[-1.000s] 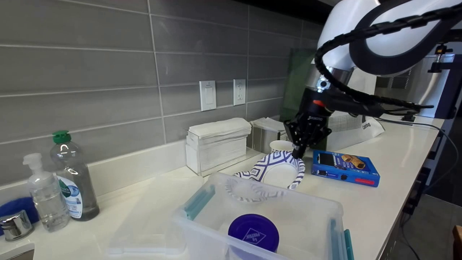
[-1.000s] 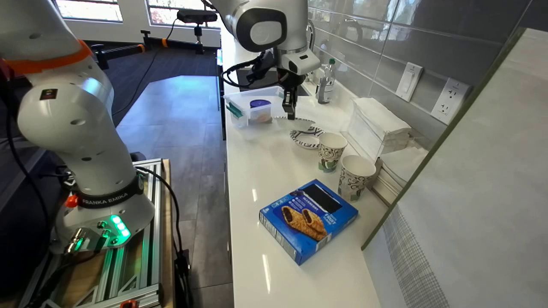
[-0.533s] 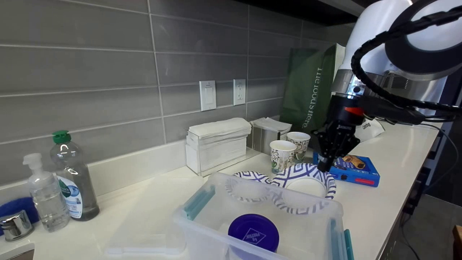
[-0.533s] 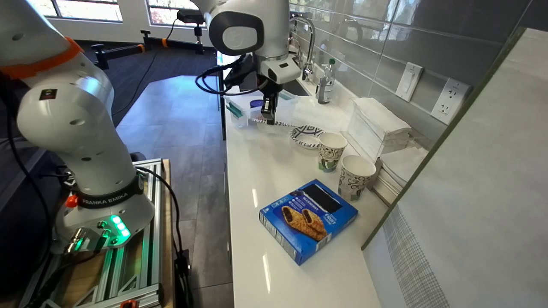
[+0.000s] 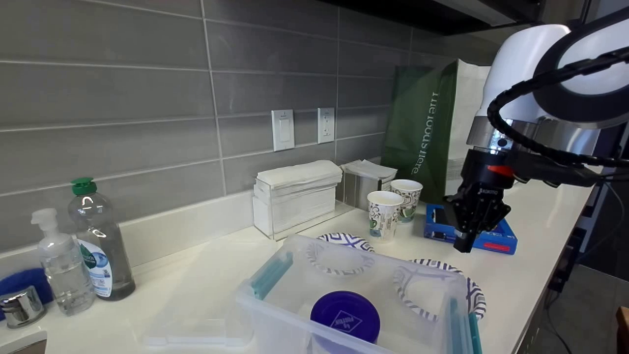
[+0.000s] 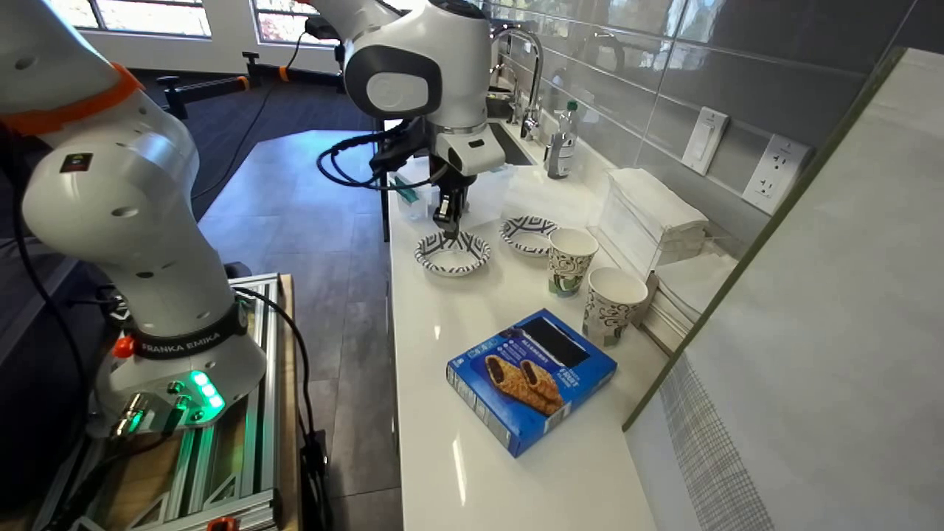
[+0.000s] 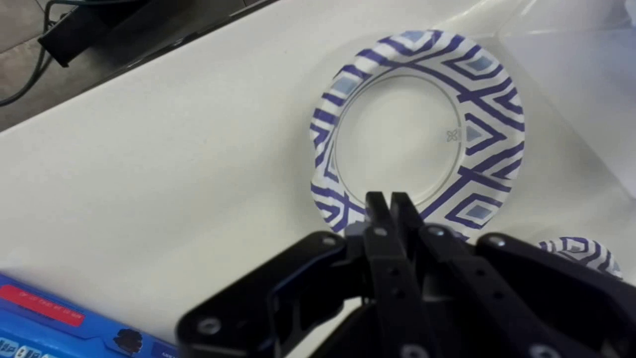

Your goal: Unstack the black and white bowls.

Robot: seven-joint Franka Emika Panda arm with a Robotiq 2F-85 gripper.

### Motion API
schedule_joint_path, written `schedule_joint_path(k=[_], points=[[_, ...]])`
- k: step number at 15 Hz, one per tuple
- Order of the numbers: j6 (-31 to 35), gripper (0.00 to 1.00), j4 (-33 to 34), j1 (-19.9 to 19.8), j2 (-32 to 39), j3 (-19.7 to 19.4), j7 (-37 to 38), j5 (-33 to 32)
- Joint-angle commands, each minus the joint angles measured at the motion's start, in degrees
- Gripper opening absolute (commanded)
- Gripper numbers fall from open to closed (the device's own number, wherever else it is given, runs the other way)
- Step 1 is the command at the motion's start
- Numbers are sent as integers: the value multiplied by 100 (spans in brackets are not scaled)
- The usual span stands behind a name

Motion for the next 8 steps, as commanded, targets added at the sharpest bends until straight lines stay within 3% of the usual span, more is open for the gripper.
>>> schedule_joint_path(k=[1,2,3,6,8], points=[[218,5,8,-166,306,33,-78,49],[208,4,8,-200,347,23,-90,27],[168,14,10,-222,362,4,-116,31],[206,27,16,-236,363,-50,-206,132],[272,26,126,-176,538,-80,-253,310]])
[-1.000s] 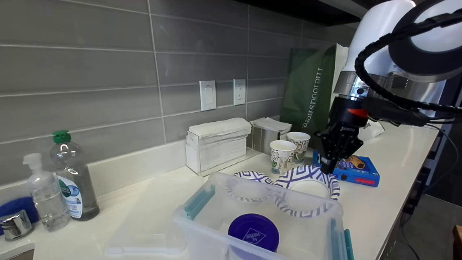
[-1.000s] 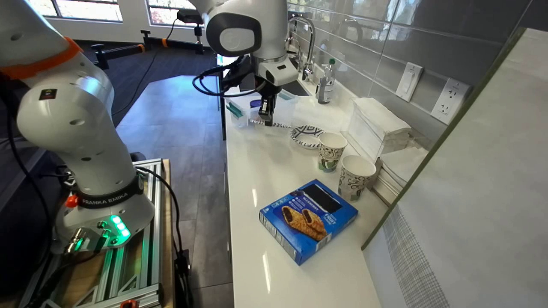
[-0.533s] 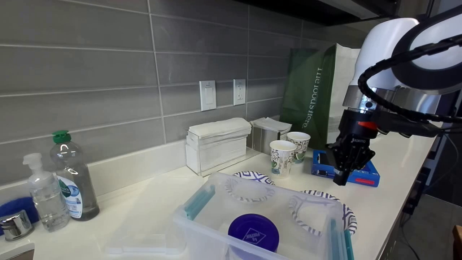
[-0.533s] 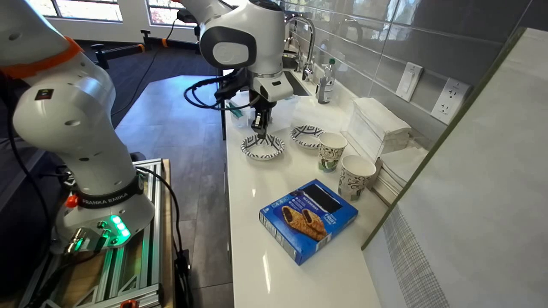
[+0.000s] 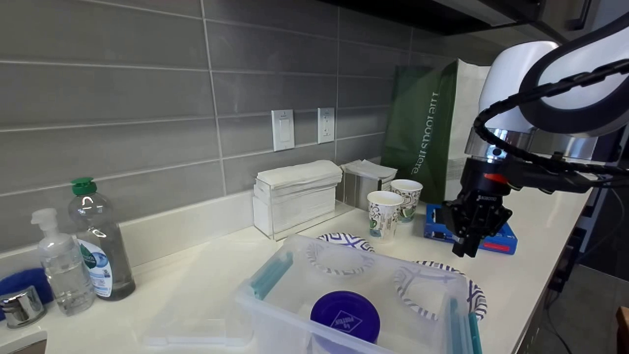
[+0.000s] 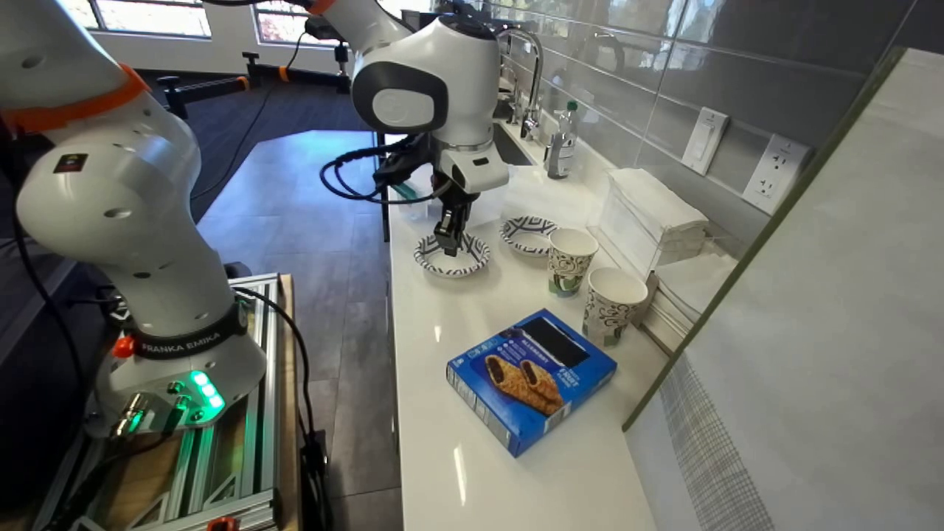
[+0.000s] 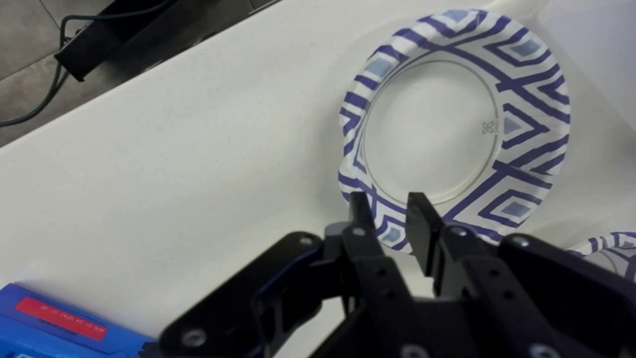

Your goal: Unstack the black and white bowls.

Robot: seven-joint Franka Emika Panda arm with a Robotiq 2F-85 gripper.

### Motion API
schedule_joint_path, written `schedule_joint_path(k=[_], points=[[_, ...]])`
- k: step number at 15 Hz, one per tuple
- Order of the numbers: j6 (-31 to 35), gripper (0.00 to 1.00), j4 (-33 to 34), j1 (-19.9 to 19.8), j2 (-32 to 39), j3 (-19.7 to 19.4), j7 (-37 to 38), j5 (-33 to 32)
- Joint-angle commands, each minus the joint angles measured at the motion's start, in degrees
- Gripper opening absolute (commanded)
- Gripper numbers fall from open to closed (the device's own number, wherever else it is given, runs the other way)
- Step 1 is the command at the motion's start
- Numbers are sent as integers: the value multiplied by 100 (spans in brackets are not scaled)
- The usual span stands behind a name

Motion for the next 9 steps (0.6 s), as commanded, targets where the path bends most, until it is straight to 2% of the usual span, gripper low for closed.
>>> schedule_joint_path(k=[1,3,5,6,7,8,9], points=[[267,18,200,73,393,-44,-193,369],[396,5,396,161,658,-38,-239,591],[424,8,617,240,918,-6,-291,736],[437,4,719,259,1051,15,-293,768],[405,6,829,298,1191,27,-334,840],[396,1,921,319,1318,54,-338,863],[336,1,1015,357,1438,73,-380,915]])
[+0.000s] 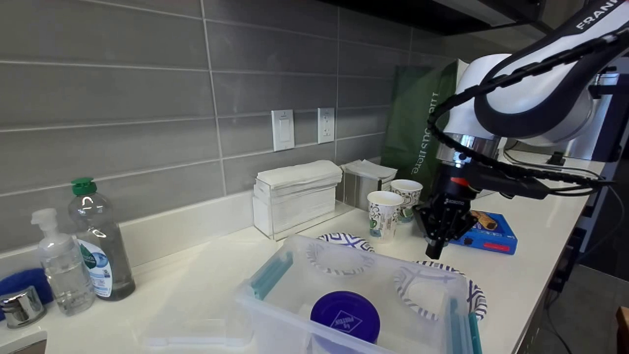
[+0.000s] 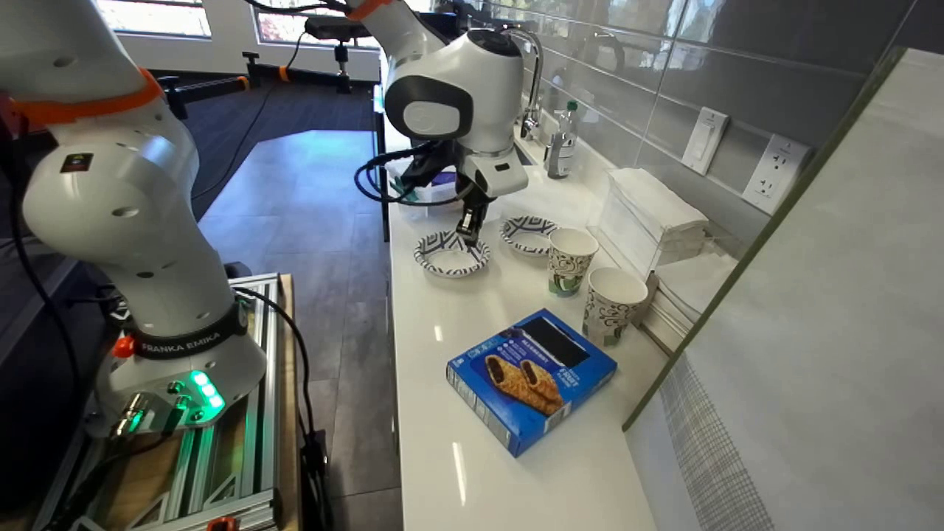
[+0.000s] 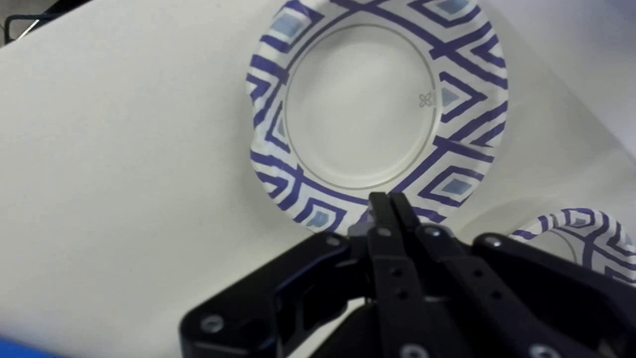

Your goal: Unstack the black and white bowls.

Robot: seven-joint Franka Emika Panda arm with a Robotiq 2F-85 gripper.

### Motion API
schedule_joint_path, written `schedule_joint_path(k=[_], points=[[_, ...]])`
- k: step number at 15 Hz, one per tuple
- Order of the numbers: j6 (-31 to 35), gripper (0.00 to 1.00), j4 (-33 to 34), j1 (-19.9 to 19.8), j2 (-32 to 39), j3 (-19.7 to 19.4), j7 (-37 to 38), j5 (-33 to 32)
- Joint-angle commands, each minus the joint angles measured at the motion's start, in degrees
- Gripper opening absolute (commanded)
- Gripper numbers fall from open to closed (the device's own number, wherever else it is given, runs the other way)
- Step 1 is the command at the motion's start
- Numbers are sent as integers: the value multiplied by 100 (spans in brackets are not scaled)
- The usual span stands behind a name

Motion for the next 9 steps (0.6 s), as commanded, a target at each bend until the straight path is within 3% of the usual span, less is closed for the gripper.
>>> schedule_joint_path(k=[1,9], points=[[2,0,429,142,639,73,-222,275],[-137,0,731,202,1268,241,-35,111]])
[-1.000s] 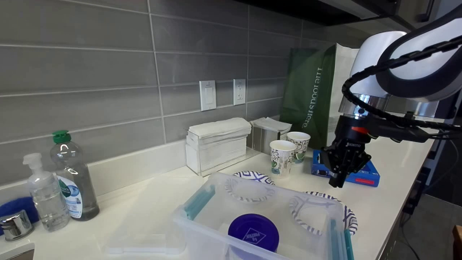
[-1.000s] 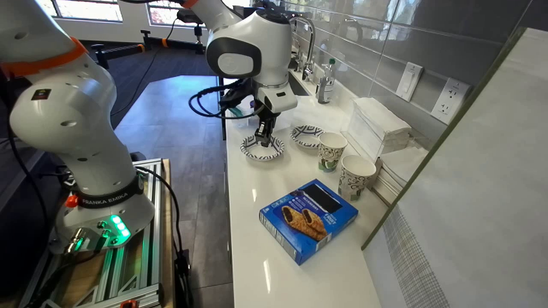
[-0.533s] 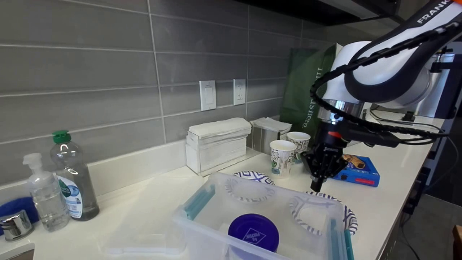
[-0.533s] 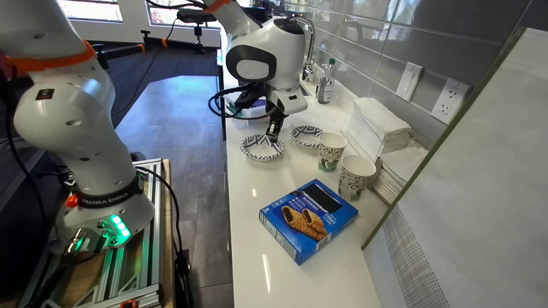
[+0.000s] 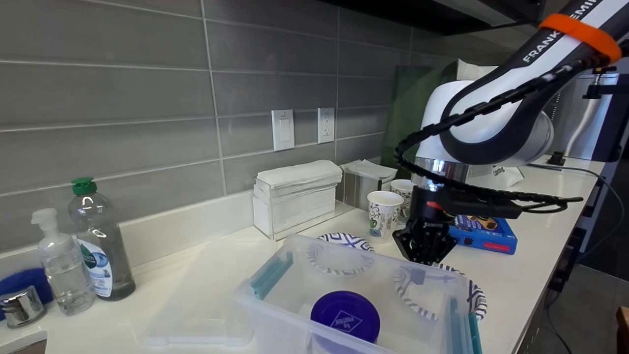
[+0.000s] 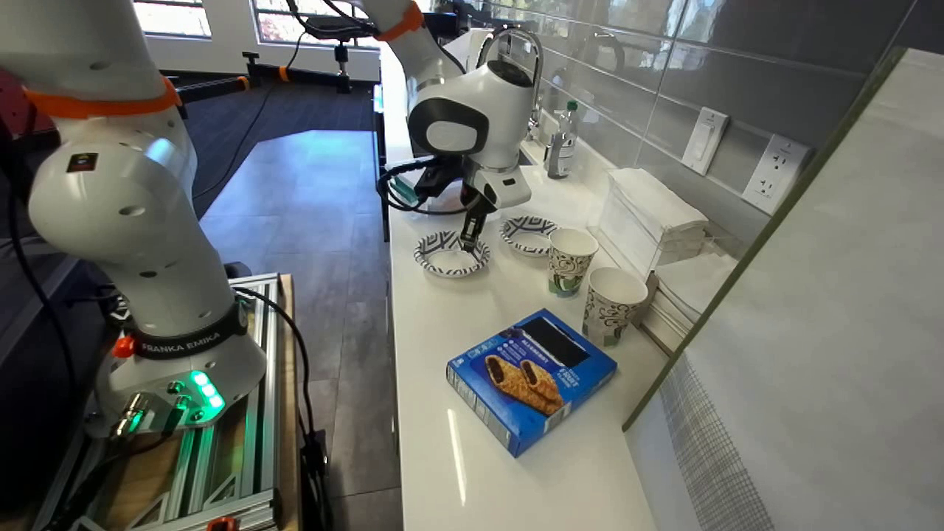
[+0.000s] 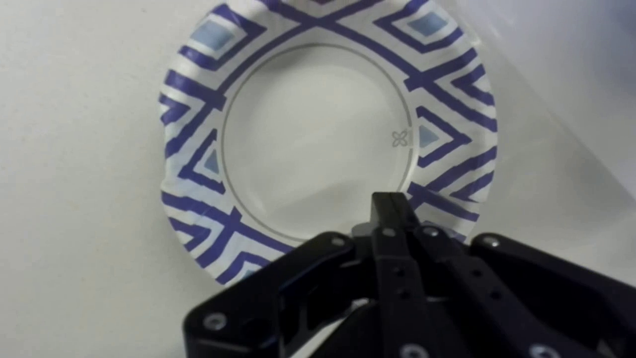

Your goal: Unstack the black and white bowls.

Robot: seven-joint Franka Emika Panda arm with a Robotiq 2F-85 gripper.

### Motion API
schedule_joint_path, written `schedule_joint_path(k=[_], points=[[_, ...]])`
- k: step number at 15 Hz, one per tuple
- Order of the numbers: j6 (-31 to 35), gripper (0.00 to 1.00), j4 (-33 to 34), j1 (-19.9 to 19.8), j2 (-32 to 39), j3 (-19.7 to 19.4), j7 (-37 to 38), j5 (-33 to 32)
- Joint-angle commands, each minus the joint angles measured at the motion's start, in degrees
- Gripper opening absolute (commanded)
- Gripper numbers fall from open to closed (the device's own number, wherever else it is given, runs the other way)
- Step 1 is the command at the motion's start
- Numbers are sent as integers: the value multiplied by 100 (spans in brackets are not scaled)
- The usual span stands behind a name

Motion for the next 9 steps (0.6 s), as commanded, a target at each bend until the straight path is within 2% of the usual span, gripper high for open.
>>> schedule_joint_path(k=[1,9], points=[[-117,0,134,-14,286,11,104,-64],[95,0,4,-113,408,-153,532,-430]])
